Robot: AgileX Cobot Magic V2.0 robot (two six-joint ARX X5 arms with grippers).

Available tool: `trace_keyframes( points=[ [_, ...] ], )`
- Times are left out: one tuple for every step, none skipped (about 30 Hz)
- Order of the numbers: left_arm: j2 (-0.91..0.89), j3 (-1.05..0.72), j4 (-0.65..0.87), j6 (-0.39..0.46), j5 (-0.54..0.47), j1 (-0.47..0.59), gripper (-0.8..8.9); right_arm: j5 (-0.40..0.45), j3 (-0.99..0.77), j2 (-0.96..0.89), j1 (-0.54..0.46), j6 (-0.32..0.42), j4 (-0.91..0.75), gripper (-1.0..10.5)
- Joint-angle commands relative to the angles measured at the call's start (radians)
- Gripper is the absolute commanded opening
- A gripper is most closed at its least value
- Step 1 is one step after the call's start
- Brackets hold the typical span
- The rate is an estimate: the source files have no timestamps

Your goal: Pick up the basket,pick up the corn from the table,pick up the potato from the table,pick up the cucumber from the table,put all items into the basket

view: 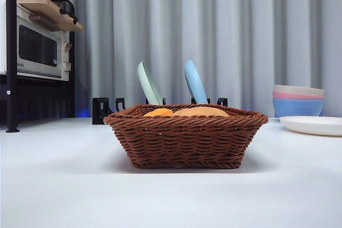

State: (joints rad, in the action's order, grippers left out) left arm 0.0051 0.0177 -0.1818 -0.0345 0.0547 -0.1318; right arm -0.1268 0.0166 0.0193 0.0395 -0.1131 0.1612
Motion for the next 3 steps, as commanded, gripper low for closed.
trace_keyframes(
  points=[
    [-0.001,-0.014,0.001,0.002,-0.002,0.003,-0.03,0.003,-0.01,0.0,0.001,-0.01,0.01,0.0],
    [-0.001,-0.014,0.001,0.002,-0.002,0.003,-0.03,0.003,-0.01,0.0,0.001,-0.01,0.01,0.0],
    [-0.001,-0.014,0.001,0.002,-0.002,0.003,-0.03,0.003,-0.01,0.0,0.001,-0.01,0.01,0.0]
  ],
)
